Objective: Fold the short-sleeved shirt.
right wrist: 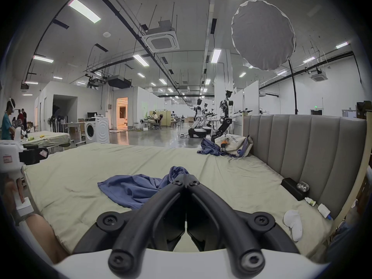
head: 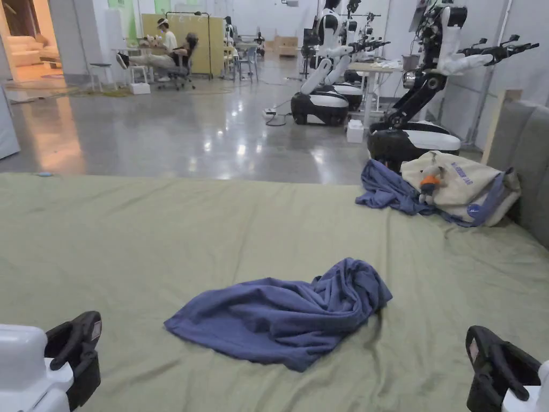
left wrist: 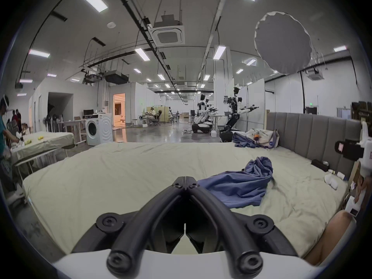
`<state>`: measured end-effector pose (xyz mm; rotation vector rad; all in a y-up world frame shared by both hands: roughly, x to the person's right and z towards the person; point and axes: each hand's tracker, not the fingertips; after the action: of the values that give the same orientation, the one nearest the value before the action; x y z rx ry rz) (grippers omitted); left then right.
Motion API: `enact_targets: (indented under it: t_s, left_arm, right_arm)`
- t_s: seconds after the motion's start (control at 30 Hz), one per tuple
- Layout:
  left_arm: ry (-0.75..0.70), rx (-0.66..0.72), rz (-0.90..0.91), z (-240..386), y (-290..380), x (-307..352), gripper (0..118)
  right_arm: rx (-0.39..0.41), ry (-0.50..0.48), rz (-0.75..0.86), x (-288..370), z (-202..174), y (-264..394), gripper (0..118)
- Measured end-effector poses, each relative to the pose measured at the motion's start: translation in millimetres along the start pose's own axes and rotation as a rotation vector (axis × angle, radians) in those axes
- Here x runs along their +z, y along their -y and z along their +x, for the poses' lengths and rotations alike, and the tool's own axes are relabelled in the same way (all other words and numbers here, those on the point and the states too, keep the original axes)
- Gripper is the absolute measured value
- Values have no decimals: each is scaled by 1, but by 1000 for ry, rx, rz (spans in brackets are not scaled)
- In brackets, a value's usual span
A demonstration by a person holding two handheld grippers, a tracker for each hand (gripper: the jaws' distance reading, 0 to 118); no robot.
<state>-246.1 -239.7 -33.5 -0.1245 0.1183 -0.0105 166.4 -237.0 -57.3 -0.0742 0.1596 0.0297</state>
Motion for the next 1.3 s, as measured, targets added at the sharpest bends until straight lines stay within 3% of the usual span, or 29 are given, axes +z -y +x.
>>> enact_targets:
  t_s: [0.17, 0.2, 0.23, 0.27, 0.3, 0.47, 0.57, 0.77, 0.8, 0.9, 0.97, 1.3]
  left_arm:
    - [170, 78, -120, -26, 7, -70, 2]
    - [181, 100, -149, -34, 7, -94, 25]
    - [188, 109, -214, -43, 8, -123, 86]
    - [170, 30, -233, -22, -5, -131, 108]
    - [164, 42, -291, -23, -4, -154, 109]
    - [160, 81, -678, -37, 38, -289, 109]
    - [120, 34, -765, -23, 58, -311, 109]
    - [144, 116, -808, -12, 73, -315, 107]
    - [167, 118, -827, -13, 70, -320, 102]
    - [188, 33, -873, 5, 73, -315, 36]
    - [153, -82, -875, 13, 75, -317, 13]
    - [171, 26, -722, 5, 45, -295, 5]
  right_arm:
    - [8, -14, 5, -6, -1, -1, 2]
    - [7, -21, 2, -7, -2, -1, 2]
    - [7, -26, -1, -9, -2, -1, 2]
    - [7, -28, -3, -10, -3, 0, 2]
    - [8, -31, -6, -11, -5, 0, 2]
    - [15, -47, -27, -20, -7, 3, 2]
    - [31, -44, -44, -25, -9, 6, 2]
    - [23, -36, -69, -32, -3, 13, 2]
    - [25, -35, -74, -33, -3, 14, 2]
    - [24, -30, -83, -34, -2, 15, 2]
    - [23, -27, -85, -34, -1, 14, 2]
    - [33, -16, -90, -32, 8, 15, 2]
